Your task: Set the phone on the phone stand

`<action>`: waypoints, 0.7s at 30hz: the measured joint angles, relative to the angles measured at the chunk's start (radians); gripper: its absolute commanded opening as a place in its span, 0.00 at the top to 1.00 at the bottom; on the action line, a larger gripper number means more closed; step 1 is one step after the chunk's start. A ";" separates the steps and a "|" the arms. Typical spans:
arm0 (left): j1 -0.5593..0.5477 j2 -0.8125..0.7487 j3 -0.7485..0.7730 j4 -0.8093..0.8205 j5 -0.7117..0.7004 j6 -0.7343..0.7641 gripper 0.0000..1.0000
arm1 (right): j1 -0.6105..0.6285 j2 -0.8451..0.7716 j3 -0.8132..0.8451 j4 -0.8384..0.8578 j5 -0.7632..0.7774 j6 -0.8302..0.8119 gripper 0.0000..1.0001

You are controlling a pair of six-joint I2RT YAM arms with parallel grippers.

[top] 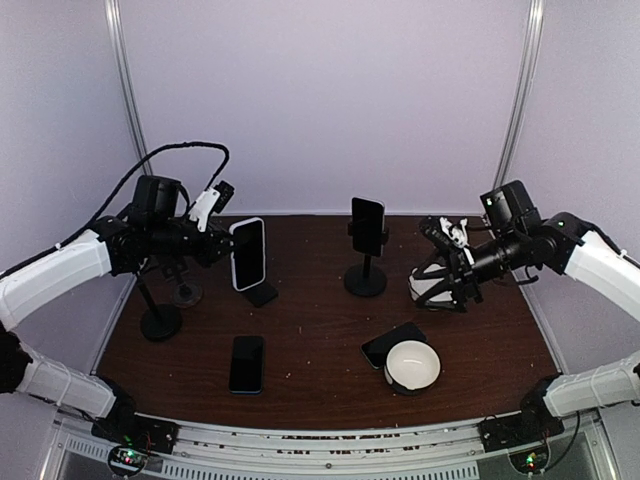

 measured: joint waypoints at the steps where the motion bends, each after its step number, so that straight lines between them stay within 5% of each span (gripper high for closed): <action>1: 0.033 0.021 -0.002 0.006 0.018 0.000 1.00 | -0.015 -0.025 -0.055 0.009 0.001 -0.004 0.24; 8: 0.222 0.158 -0.013 0.132 0.201 -0.027 1.00 | -0.098 -0.110 -0.216 0.126 -0.014 -0.013 0.22; 21: 0.232 0.256 0.023 0.278 0.278 0.004 1.00 | -0.101 -0.121 -0.277 0.195 -0.059 -0.049 0.22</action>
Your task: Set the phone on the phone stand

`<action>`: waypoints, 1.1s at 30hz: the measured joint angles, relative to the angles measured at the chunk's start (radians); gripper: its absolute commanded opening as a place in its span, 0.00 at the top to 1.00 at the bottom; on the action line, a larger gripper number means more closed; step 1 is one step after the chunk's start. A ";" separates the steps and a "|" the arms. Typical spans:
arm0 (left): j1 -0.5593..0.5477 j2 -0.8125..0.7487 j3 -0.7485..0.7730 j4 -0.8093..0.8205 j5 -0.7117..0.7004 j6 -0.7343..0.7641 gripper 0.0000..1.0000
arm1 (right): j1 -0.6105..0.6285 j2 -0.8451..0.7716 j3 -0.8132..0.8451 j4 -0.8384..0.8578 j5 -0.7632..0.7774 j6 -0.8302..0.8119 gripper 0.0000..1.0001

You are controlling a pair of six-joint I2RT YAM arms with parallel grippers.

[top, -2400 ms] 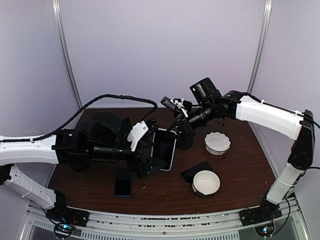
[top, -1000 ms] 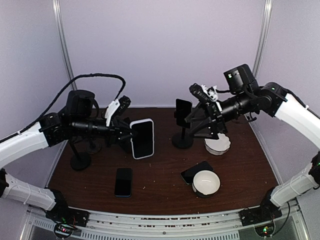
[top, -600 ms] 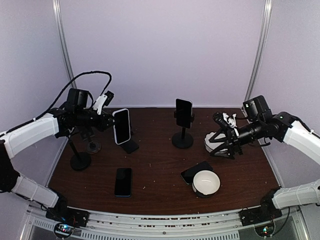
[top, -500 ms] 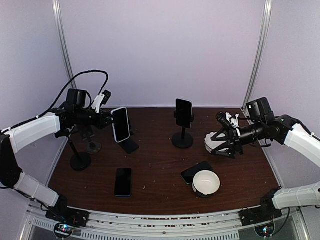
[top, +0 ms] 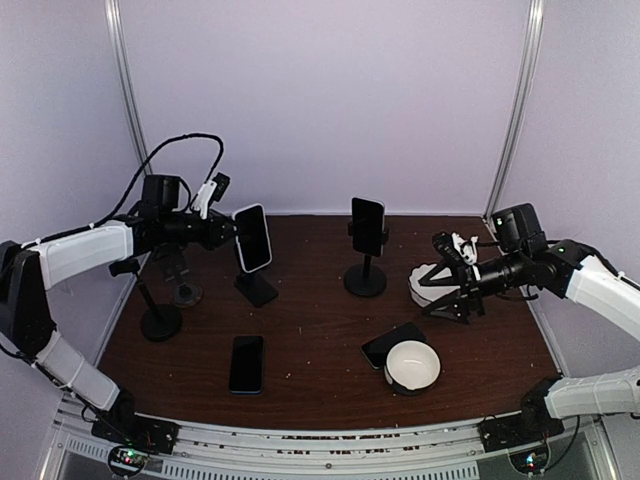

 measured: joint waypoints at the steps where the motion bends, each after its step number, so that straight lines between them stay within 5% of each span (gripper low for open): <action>1: 0.000 0.008 0.000 0.007 0.000 0.003 1.00 | 0.000 0.000 -0.001 0.003 0.000 -0.002 0.22; 33: 0.033 0.076 -0.002 0.047 0.010 0.063 1.00 | 0.003 0.048 -0.002 0.004 -0.013 -0.035 0.23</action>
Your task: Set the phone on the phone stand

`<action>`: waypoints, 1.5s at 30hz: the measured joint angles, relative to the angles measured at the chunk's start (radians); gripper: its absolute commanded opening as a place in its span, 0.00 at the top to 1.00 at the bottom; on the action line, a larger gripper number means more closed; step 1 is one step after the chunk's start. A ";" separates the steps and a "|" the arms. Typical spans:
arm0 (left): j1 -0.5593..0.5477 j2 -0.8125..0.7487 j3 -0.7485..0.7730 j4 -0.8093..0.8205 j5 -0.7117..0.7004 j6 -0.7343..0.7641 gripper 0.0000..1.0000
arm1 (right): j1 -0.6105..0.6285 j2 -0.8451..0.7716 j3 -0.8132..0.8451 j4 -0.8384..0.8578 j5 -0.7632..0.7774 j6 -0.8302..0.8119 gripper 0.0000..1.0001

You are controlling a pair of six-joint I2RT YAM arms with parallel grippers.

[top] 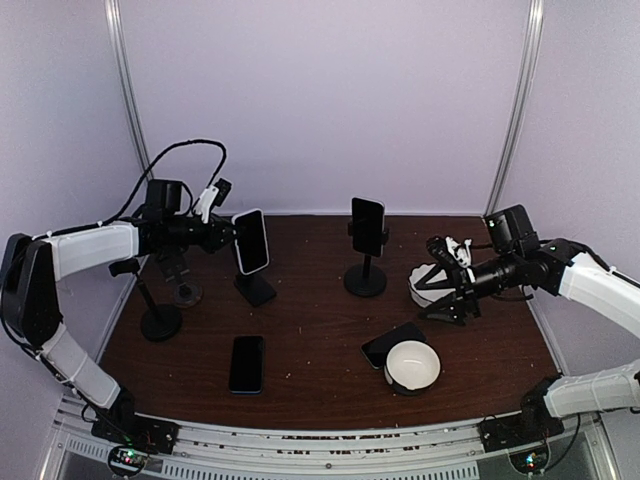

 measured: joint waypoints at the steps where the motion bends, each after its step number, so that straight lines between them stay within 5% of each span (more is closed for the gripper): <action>1: -0.002 -0.001 0.000 -0.005 -0.003 0.007 1.00 | 0.002 0.001 0.000 0.000 0.000 -0.002 0.23; 45: -0.011 -0.103 -0.074 -0.061 -0.019 0.204 1.00 | 0.008 -0.003 0.000 -0.010 -0.015 -0.009 0.23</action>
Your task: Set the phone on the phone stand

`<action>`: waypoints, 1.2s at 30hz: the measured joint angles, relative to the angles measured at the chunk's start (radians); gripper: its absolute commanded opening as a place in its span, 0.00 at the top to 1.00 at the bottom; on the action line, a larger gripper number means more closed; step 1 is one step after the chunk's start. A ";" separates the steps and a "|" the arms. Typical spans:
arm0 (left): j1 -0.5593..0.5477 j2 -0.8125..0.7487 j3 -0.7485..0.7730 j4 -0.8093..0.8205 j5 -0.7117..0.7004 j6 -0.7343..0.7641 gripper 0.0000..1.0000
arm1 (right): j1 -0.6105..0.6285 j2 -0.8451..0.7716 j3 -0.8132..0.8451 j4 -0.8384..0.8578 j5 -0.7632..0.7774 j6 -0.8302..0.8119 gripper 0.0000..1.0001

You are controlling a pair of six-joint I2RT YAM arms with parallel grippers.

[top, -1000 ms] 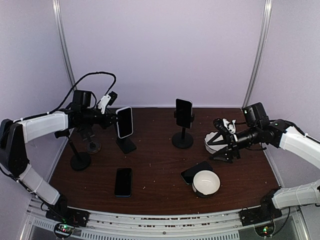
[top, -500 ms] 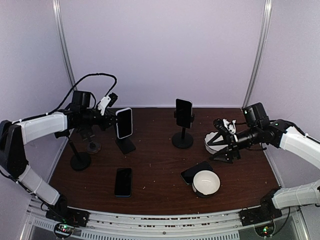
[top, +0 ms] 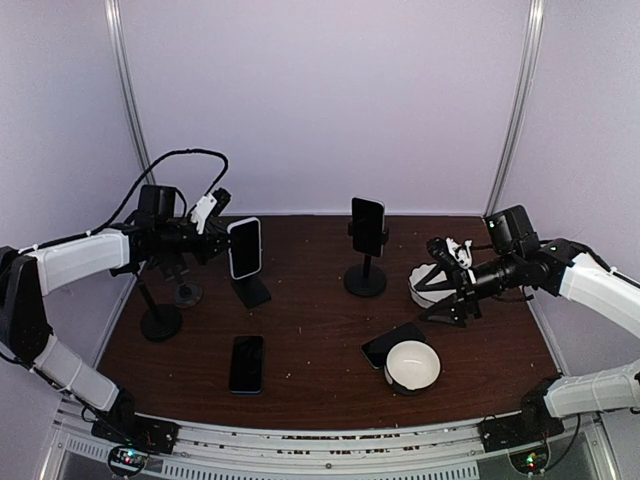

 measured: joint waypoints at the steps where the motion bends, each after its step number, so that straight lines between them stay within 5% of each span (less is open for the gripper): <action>1: 0.001 0.002 -0.004 0.008 0.003 0.000 1.00 | 0.000 0.000 0.000 -0.002 0.000 0.000 0.23; 30: 0.156 0.240 0.111 0.187 0.351 -0.203 1.00 | 0.012 0.010 0.000 -0.030 0.000 -0.026 0.22; 36: 0.156 0.245 0.116 0.189 0.354 -0.224 0.83 | 0.014 0.019 0.000 -0.033 0.000 -0.027 0.23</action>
